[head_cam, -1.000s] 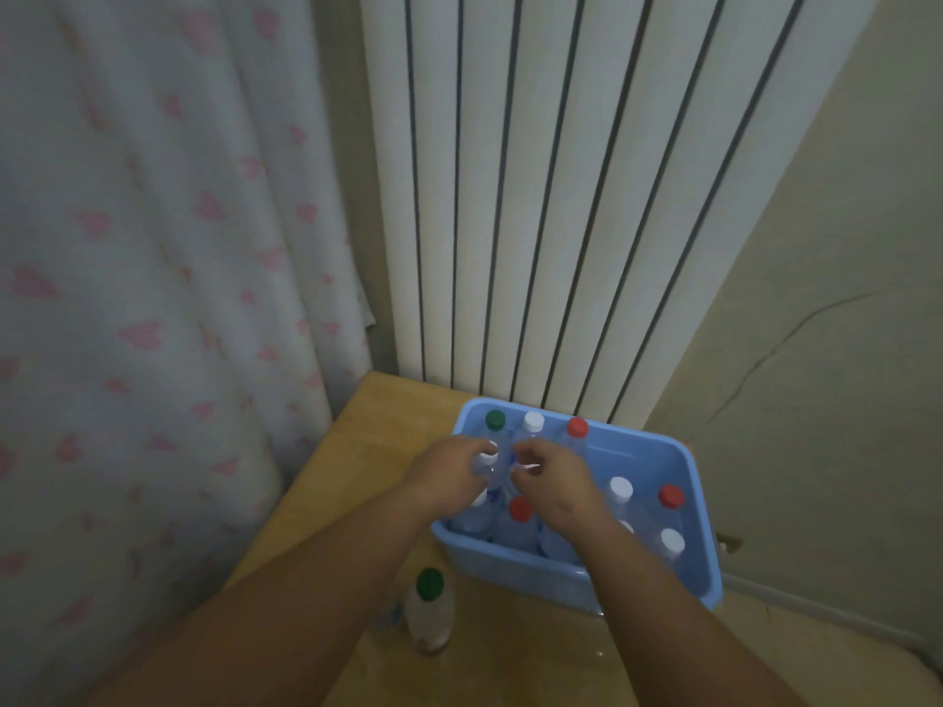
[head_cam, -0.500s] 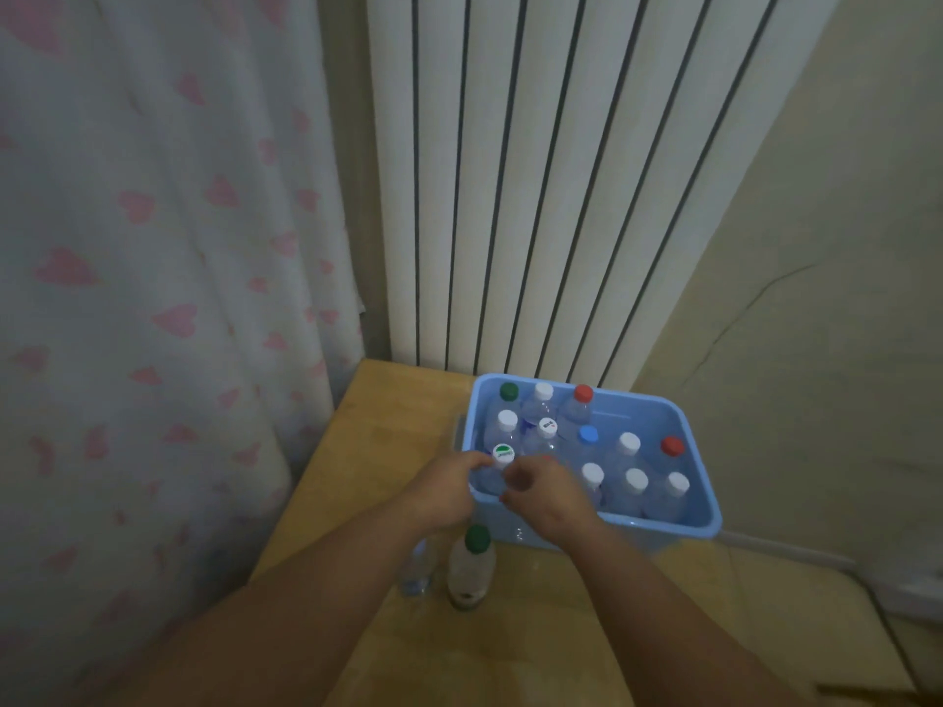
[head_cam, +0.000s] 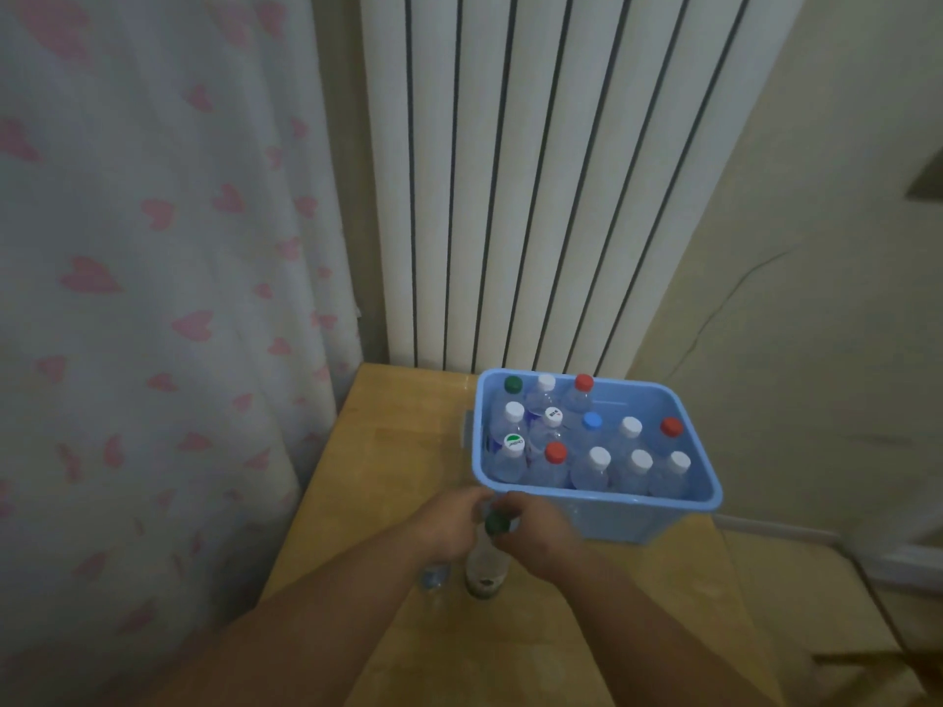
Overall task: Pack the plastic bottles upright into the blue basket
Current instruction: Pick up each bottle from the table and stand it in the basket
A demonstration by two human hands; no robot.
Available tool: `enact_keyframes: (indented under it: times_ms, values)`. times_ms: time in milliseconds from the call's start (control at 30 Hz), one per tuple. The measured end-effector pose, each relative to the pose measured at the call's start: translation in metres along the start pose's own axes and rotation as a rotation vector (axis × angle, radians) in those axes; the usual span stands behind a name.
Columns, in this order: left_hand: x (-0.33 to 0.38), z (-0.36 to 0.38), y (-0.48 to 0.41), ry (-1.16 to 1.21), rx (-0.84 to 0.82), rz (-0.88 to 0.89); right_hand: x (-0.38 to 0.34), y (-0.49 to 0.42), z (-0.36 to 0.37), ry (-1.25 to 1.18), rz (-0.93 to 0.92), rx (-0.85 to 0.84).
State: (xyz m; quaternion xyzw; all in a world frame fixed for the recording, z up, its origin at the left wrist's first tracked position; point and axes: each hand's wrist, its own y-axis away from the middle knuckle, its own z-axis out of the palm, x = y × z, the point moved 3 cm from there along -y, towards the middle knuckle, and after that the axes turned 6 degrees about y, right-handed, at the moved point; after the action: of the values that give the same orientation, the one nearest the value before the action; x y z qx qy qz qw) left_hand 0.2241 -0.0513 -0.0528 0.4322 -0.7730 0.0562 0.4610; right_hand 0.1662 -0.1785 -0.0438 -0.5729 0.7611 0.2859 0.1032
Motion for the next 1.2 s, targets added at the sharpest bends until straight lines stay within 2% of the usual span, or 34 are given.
enact_keyframes:
  times_ms: [233,333,500,633,800,1200]
  values:
    - [-0.004,0.011,0.007,-0.037,-0.035,-0.069,-0.001,0.006,0.001,0.136,-0.013,0.000]
    - [0.003,0.008,0.006,-0.006,-0.054,-0.058,-0.008,0.011,-0.027,0.108,-0.058,0.079]
    - [0.033,-0.007,0.009,0.391,0.013,-0.052,-0.029,0.020,-0.094,0.007,-0.136,0.198]
    - [0.068,-0.027,0.010,0.540,0.119,0.013,-0.038,0.026,-0.132,-0.151,-0.169,0.302]
    - [0.101,-0.040,0.013,0.574,0.191,0.081,-0.038,0.032,-0.156,-0.243,-0.208,0.422]
    - [0.115,-0.048,0.007,0.522,0.193,0.121,-0.038,0.040,-0.171,-0.268,-0.207,0.471]
